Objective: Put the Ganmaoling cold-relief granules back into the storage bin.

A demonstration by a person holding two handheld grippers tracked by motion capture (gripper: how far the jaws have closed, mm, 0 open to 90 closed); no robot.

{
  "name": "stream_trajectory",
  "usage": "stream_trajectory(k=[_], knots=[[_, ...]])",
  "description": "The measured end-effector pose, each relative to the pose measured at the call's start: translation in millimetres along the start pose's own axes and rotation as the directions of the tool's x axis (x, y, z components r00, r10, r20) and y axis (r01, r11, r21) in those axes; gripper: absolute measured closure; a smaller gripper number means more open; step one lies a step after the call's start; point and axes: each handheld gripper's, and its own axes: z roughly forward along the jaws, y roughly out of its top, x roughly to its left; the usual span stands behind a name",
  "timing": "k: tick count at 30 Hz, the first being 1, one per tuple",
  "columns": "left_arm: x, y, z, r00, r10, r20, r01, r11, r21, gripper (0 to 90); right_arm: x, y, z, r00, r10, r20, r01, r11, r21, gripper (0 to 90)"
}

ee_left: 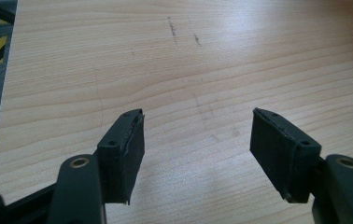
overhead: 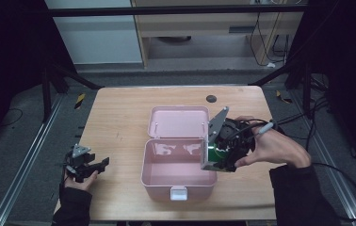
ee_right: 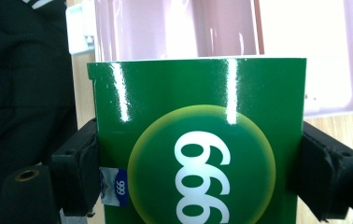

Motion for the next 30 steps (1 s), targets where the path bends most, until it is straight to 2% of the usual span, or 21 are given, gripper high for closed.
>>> stream_trajectory(k=[9, 15, 19, 24, 30], knots=[[-0.1, 0.1, -0.2, 1.0000, -0.001, 0.000, 0.001, 1.0000, -0.003, 34.6, 0.7, 18.5, 7.7, 0.9995, -0.031, -0.008, 0.031, 1.000, -0.003, 16.3], [0.1, 0.1, -0.2, 1.0000, 0.000, 0.000, 0.000, 1.0000, 0.000, 34.6, 0.8, 26.6, 11.4, 0.9992, -0.034, -0.020, 0.034, 0.999, -0.017, 16.3], [0.2, 0.1, -0.1, 1.0000, 0.000, 0.000, 0.000, 1.0000, 0.001, 34.7, 2.5, 31.4, 17.9, 0.9990, -0.038, -0.023, 0.038, 0.999, 0.007, 16.2], [0.2, 0.1, -0.1, 1.0000, -0.002, 0.000, 0.002, 1.0000, -0.001, 34.7, 4.1, 36.3, 24.7, 0.9987, -0.039, -0.033, 0.039, 0.999, -0.010, 16.2], [0.3, 0.1, -0.5, 1.0000, -0.003, 0.000, 0.003, 1.0000, -0.003, 34.7, 4.9, 40.3, 34.2, 0.9981, -0.044, -0.042, 0.045, 0.999, 0.010, 16.2]])
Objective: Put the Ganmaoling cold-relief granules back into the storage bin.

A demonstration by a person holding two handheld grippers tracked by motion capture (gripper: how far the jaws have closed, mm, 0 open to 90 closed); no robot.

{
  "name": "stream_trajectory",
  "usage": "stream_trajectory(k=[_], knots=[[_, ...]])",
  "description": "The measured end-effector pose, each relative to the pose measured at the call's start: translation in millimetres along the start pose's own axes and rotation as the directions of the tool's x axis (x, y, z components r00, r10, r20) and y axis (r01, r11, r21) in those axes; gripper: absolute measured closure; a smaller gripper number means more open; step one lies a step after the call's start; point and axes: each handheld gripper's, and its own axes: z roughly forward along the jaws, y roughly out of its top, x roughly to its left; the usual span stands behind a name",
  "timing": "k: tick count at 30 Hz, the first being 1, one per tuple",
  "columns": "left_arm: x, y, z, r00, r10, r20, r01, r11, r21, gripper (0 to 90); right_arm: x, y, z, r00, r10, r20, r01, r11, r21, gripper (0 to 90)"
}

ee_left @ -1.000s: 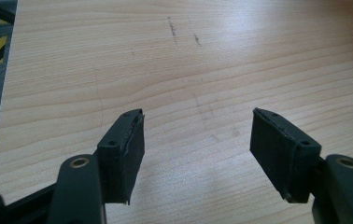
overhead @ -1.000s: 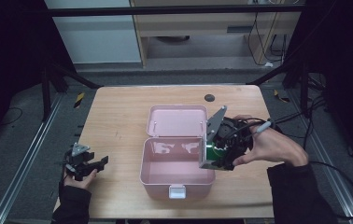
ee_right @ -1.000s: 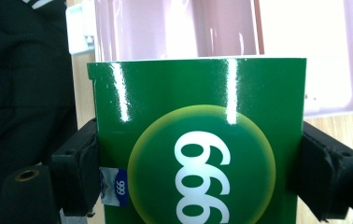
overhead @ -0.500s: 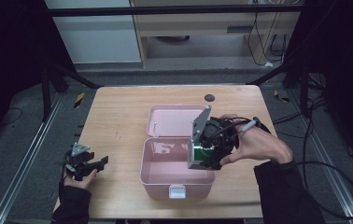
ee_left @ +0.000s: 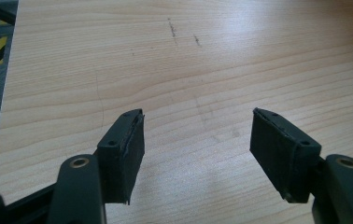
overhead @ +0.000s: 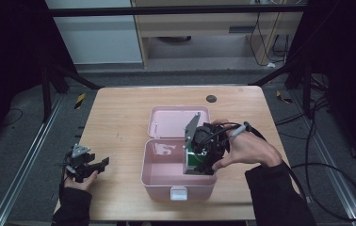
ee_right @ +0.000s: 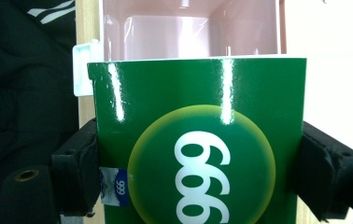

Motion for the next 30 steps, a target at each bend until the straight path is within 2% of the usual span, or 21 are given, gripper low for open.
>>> stream_trajectory(k=[17, 20, 23, 27, 30], knots=[[0.5, 0.1, -0.8, 1.0000, 0.000, -0.001, 0.000, 1.0000, -0.002, 34.7, 2.4, 5.5, 21.5, 0.9998, -0.017, -0.010, 0.018, 0.998, 0.058, 16.2], [0.6, 0.2, -1.0, 1.0000, 0.000, -0.002, 0.000, 1.0000, -0.003, 34.7, 3.0, 5.4, 24.3, 0.9997, -0.020, -0.013, 0.021, 0.998, 0.060, 16.2], [0.7, 0.1, -1.0, 1.0000, 0.000, -0.002, 0.000, 1.0000, -0.003, 34.7, 2.1, 1.7, 27.5, 0.9997, -0.002, -0.023, 0.003, 0.999, 0.037, 16.2], [0.2, 0.1, -0.6, 1.0000, 0.000, -0.003, 0.000, 1.0000, -0.002, 34.7, 3.6, -0.7, 32.2, 0.9998, -0.008, -0.017, 0.009, 0.998, 0.066, 16.2], [0.5, 0.2, -1.0, 1.0000, 0.001, -0.004, -0.001, 1.0000, -0.003, 34.7, 3.5, -0.3, 33.9, 0.9998, -0.010, -0.020, 0.011, 0.998, 0.056, 16.2]])
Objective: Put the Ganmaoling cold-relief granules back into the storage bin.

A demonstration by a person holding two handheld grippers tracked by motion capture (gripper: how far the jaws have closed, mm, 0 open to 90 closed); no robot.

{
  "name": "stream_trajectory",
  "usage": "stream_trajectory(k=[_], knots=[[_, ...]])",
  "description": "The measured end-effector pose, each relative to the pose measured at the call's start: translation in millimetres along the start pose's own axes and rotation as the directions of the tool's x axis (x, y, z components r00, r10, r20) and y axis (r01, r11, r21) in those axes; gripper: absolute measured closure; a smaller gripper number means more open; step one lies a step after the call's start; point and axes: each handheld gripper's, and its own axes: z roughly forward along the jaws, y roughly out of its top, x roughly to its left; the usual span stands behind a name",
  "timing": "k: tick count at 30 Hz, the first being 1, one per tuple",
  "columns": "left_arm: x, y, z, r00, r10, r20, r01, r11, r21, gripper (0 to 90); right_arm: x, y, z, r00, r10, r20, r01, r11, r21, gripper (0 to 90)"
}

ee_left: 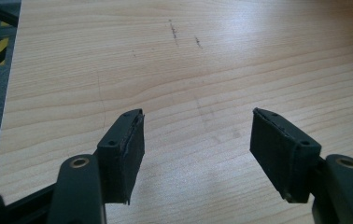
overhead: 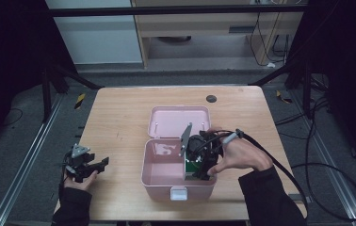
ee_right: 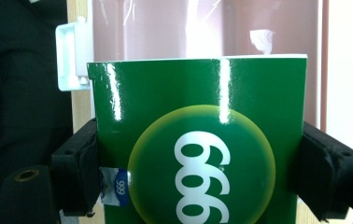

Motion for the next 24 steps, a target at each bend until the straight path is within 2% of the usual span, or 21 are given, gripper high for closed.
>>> stream_trajectory(k=[4, 8, 11, 14, 24], knots=[[0.4, -0.1, -0.2, 1.0000, 0.000, 0.001, 0.000, 1.0000, -0.001, 34.7, 0.2, 1.6, 4.6, 1.0000, -0.002, -0.005, 0.002, 1.000, 0.001, 16.2], [0.5, -0.2, 0.0, 1.0000, 0.000, 0.000, 0.000, 1.0000, -0.001, 34.7, -1.5, -2.9, 12.8, 0.9996, 0.018, -0.020, -0.018, 1.000, -0.001, 16.2], [-0.3, -0.1, 0.4, 1.0000, 0.001, -0.001, -0.001, 1.0000, 0.000, 34.7, -0.4, -4.2, 18.5, 0.9998, 0.011, -0.018, -0.010, 1.000, 0.026, 16.2], [-0.1, 0.0, 0.0, 1.0000, 0.002, -0.001, -0.002, 1.0000, 0.000, 34.7, -1.2, -5.3, 21.8, 0.9994, 0.016, -0.030, -0.016, 1.000, -0.002, 16.2], [0.1, -0.1, 0.0, 1.0000, 0.002, -0.001, -0.002, 1.0000, 0.000, 34.7, -2.1, -8.4, 32.9, 0.9990, 0.028, -0.034, -0.027, 0.999, 0.017, 16.0]])
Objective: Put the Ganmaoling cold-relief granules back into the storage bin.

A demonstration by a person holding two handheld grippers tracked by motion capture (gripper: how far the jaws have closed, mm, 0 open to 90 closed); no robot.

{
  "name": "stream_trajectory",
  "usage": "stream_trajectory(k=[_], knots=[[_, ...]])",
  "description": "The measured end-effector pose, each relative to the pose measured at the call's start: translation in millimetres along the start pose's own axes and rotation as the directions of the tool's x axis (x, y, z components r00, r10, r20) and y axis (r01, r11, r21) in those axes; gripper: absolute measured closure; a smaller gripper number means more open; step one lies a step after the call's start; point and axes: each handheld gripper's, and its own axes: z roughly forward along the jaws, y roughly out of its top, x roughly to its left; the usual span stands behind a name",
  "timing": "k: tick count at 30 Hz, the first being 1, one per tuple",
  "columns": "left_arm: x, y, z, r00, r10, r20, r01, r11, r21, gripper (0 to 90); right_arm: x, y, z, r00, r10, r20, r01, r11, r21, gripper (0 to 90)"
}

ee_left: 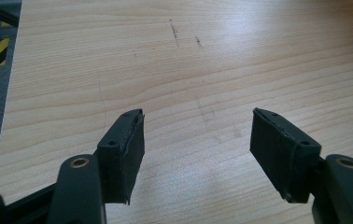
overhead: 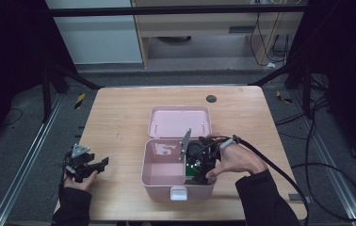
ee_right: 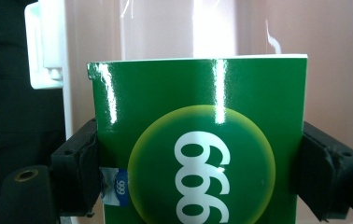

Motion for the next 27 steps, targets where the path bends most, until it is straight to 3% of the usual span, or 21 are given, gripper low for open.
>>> stream_trajectory(k=[15, 19, 23, 27], knots=[[0.3, 0.0, -0.3, 1.0000, 0.000, 0.000, 0.000, 1.0000, -0.001, 34.7, -1.4, 2.2, 13.1, 0.9999, -0.016, 0.003, 0.016, 1.000, 0.022, 15.3], [0.5, 0.0, -0.3, 1.0000, 0.000, 0.001, 0.000, 1.0000, -0.001, 34.7, -3.0, -0.5, 18.4, 1.0000, 0.000, -0.007, 0.000, 1.000, 0.006, 15.2], [0.4, 0.0, 0.1, 1.0000, 0.000, 0.000, 0.000, 1.0000, 0.001, 34.7, -3.8, -4.1, 24.9, 1.0000, 0.005, 0.000, -0.005, 1.000, 0.028, 14.1], [0.5, 0.1, -0.2, 1.0000, 0.000, 0.000, 0.000, 1.0000, 0.000, 34.7, -4.5, -3.2, 17.9, 0.9999, 0.010, 0.014, -0.010, 0.999, -0.032, 12.1]])
